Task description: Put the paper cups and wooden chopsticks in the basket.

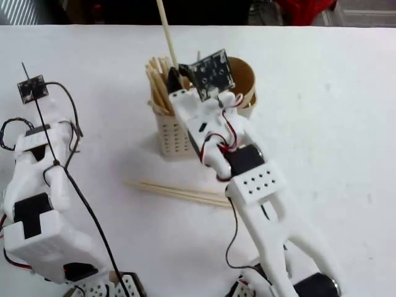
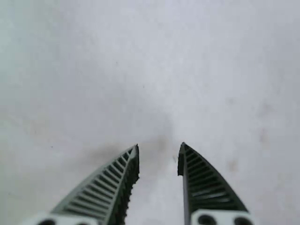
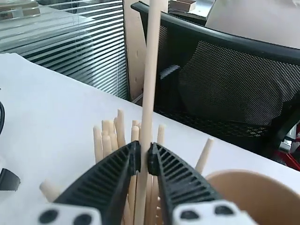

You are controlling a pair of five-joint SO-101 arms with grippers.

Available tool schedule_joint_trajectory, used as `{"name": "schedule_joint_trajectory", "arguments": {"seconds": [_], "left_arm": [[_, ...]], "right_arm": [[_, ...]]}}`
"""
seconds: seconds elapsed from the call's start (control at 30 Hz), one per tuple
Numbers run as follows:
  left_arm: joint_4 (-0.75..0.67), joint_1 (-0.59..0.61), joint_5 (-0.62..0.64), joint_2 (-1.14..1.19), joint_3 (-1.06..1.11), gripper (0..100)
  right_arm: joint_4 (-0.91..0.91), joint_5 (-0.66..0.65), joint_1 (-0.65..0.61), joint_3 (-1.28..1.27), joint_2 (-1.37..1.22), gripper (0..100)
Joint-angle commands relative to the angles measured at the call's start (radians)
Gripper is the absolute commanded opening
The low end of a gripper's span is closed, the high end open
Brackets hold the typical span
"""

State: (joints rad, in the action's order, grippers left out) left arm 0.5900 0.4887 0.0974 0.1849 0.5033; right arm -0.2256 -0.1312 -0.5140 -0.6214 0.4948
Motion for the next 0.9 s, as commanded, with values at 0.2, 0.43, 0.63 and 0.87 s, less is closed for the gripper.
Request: {"name": "schedule_joint_trajectory", "arguments": {"seconds": [0.2, 0.43, 0.63, 0.87], "left_arm": [[-0.017, -0.001, 0.008, -0.007, -0.021, 16], [-0.017, -0.001, 0.008, -0.007, -0.023, 16], [-0.017, -0.001, 0.008, -0.007, -0.021, 16], [-0.017, -0.001, 0.008, -0.007, -0.023, 16]], "right_arm": [[-0.025, -0.017, -0.012, -0.026, 0.137, 16.5], [-0.277, -0.017, -0.028, 0.023, 0.278, 6.3], [-0.746, -0.15, -0.113, 0.187, 0.349, 6.3], [-1.11, -0.324, -0.285, 0.272, 0.199, 10.4]]}}
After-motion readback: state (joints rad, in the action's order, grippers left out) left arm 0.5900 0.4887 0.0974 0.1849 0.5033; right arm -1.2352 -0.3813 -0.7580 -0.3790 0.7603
